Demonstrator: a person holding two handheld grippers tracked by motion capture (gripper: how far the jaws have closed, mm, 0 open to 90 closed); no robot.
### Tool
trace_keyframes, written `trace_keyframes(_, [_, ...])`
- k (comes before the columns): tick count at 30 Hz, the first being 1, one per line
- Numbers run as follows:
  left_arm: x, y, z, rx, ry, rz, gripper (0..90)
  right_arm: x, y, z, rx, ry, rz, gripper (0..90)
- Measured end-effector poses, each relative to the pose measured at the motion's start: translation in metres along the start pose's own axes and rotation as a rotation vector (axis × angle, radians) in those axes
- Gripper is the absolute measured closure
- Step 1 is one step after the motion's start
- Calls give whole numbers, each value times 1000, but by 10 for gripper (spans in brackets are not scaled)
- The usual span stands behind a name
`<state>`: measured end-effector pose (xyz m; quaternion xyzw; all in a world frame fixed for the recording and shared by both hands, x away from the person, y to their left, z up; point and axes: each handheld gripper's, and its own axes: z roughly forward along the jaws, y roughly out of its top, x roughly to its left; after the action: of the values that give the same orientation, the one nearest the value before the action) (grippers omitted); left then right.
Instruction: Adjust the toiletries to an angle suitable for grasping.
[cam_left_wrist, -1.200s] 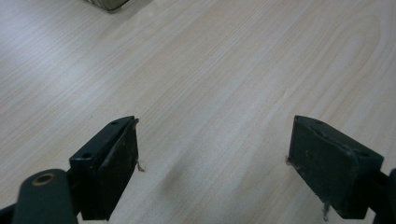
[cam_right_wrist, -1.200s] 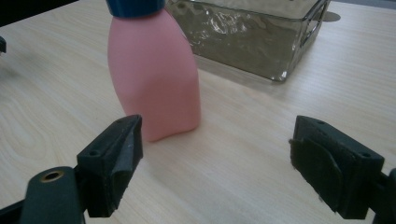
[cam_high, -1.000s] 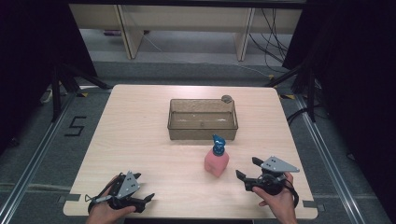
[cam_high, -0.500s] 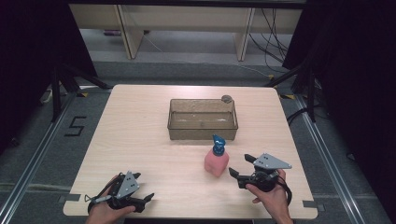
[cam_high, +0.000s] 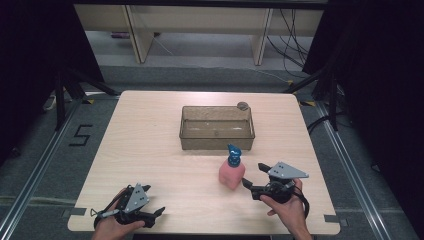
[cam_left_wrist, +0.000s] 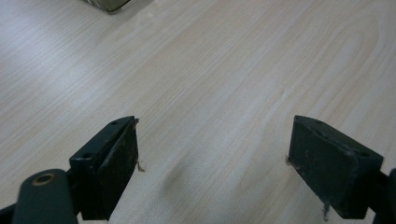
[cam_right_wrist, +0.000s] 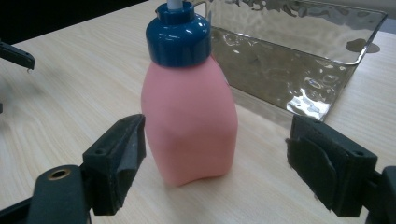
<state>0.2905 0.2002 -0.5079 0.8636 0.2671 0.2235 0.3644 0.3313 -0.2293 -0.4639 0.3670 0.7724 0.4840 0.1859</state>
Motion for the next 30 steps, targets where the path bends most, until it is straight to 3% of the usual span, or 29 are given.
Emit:
trace_keyframes(2, [0, 0, 0, 0, 0, 0, 156, -1, 1, 2, -18, -2, -31, 206])
trace_keyframes(4, [0, 0, 0, 0, 1, 2, 156, 1, 2, 2, 0, 10, 0, 206])
trace_keyframes(5, [0, 0, 0, 0, 0, 0, 156, -1, 3, 3, -9, 2, -31, 206])
trace_keyframes(7, [0, 0, 0, -1, 1, 0, 156, 1, 4, 3, -6, 6, -6, 206])
trace_keyframes(8, [0, 0, 0, -1, 1, 0, 156, -1, 4, 6, -28, 6, -40, 205])
trace_keyframes(9, [1, 0, 0, 1, -4, 3, 156, 2, 4, 6, -18, 14, -1, 205])
trace_keyframes(11, [0, 0, 0, 1, 0, 0, 156, 1, 7, 7, -24, 13, -42, 205])
trace_keyframes(14, [1, 0, 0, -1, -4, 1, 156, 4, 8, 7, -15, 17, -14, 205])
trace_keyframes(16, [1, 0, -1, 11, -8, 11, 155, 3, 9, 11, -32, 25, -34, 204])
trace_keyframes(17, [0, 0, 0, -7, 2, -3, 156, 3, 11, 12, -23, 25, -51, 205])
trace_keyframes(24, [1, 0, 0, -1, 2, 2, 156, 5, 15, 16, -35, 39, -43, 205])
trace_keyframes(25, [1, 0, -1, 10, -7, 9, 156, 7, 16, 18, -34, 44, -20, 206])
trace_keyframes(26, [1, 0, -1, 10, -7, 9, 156, 7, 16, 18, -34, 44, -20, 206])
trace_keyframes(27, [1, 0, 0, -2, -3, 4, 156, 5, 17, 19, -45, 36, -54, 207])
trace_keyframes(28, [0, -1, 1, -6, 5, -4, 156, 7, 17, 20, -39, 44, -36, 208])
trace_keyframes(30, [2, 0, -1, 5, -5, 7, 156, 7, 19, 21, -32, 36, -48, 211])
